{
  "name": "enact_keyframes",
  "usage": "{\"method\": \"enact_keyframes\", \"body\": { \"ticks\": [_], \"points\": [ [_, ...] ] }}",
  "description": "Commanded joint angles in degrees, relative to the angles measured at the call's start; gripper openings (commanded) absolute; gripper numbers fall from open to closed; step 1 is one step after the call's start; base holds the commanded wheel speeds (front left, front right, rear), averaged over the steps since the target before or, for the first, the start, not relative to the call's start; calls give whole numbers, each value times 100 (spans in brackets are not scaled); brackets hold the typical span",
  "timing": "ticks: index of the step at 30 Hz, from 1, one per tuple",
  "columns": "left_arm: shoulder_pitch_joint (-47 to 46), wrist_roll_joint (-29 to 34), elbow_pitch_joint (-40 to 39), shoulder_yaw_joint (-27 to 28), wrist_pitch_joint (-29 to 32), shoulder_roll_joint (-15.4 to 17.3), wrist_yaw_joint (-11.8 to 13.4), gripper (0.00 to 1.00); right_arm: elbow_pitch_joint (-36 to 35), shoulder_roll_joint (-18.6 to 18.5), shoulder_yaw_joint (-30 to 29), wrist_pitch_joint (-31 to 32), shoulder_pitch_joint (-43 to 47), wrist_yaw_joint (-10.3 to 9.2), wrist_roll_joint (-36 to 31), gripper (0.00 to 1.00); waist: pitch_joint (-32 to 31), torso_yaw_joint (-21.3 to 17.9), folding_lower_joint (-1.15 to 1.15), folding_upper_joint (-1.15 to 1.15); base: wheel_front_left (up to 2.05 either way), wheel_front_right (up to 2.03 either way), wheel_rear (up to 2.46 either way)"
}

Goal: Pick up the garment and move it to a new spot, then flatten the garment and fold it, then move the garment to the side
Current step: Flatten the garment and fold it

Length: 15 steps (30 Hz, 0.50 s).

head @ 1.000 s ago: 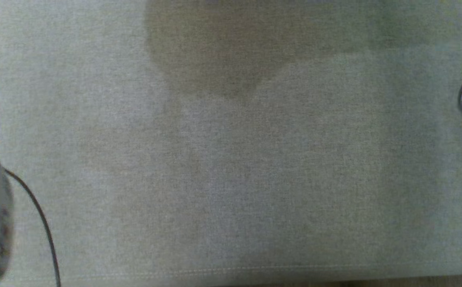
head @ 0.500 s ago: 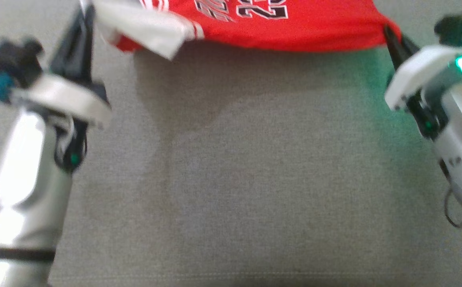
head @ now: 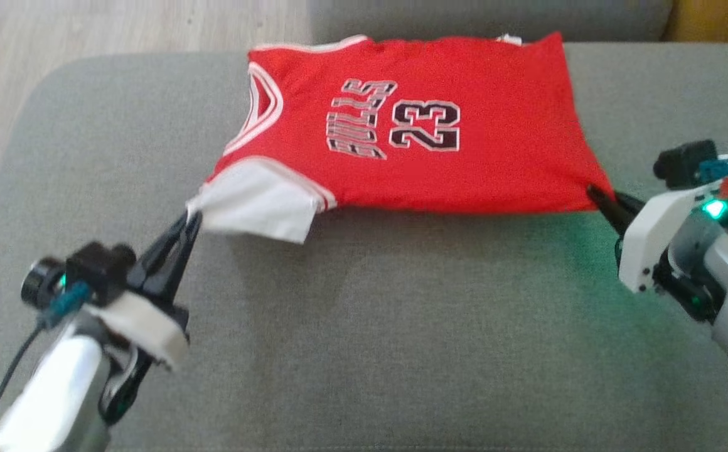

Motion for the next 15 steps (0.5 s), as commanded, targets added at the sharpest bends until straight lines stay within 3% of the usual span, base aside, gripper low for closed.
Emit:
{"method": "enact_keyframes", "body": {
  "ticks": [1, 8, 15],
  "points": [
    [-48, -36, -246, 197, -30, 348, 8, 0, -250, -243, 139, 33, 41, -5, 115, 0, -181, -46, 1, 0, 0, 0, 0],
    [634, -199, -590, -254, -30, 796, 8, 0, -840, -753, 847, 233, 353, -5, 476, 0, -590, -66, 1, 0, 0, 0, 0],
    [1196, -227, -1029, -279, -30, 1119, 8, 0, -1265, -1112, 1310, 606, 692, -5, 722, 0, -823, -23, 1, 0, 0, 0, 0]
  ]
}}
